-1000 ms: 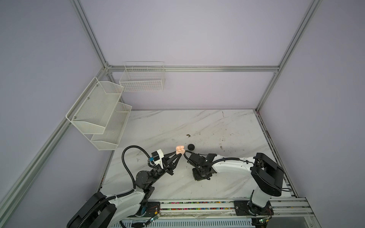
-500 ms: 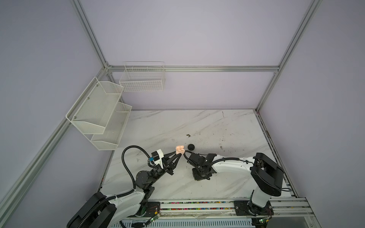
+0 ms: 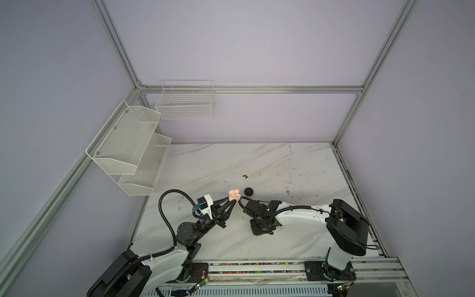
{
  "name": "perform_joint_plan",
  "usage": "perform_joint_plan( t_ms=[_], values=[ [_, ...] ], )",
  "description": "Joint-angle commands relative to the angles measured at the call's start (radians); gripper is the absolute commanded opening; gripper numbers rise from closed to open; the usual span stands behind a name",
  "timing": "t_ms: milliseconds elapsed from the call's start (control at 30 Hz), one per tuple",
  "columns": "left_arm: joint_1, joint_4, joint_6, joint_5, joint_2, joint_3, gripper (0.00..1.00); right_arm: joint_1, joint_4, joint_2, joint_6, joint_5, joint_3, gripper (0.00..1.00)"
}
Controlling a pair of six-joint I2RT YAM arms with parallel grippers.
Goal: Insert the wireless bluetooth earbuds into the charging case
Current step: 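Close the right gripper on the pink earbud's stem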
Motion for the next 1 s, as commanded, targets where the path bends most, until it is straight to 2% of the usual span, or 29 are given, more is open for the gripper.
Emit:
perform_joint_plan(
  t_ms=[0,267,567,767,967],
  values=[
    [0.003,0.029,0.014,-0.02,-0.015,-0.026,0.0,0.002,-0.049,0.001,0.006,0.047,-0.002,0.2],
    [0.003,0.016,0.01,-0.033,-0.022,-0.024,0.0,-0.004,-0.059,-0.013,0.011,0.071,0.005,0.2],
    [0.003,0.006,0.005,-0.046,-0.004,0.001,0.0,-0.058,-0.062,-0.078,-0.001,0.12,0.02,0.2],
    [0.003,0.017,0.003,-0.039,0.069,0.067,0.0,-0.121,-0.054,-0.13,-0.032,0.158,0.05,0.19],
    [0.003,0.112,0.011,-0.052,0.197,0.148,0.0,-0.194,-0.064,-0.192,-0.066,0.19,0.095,0.19]
  ],
)
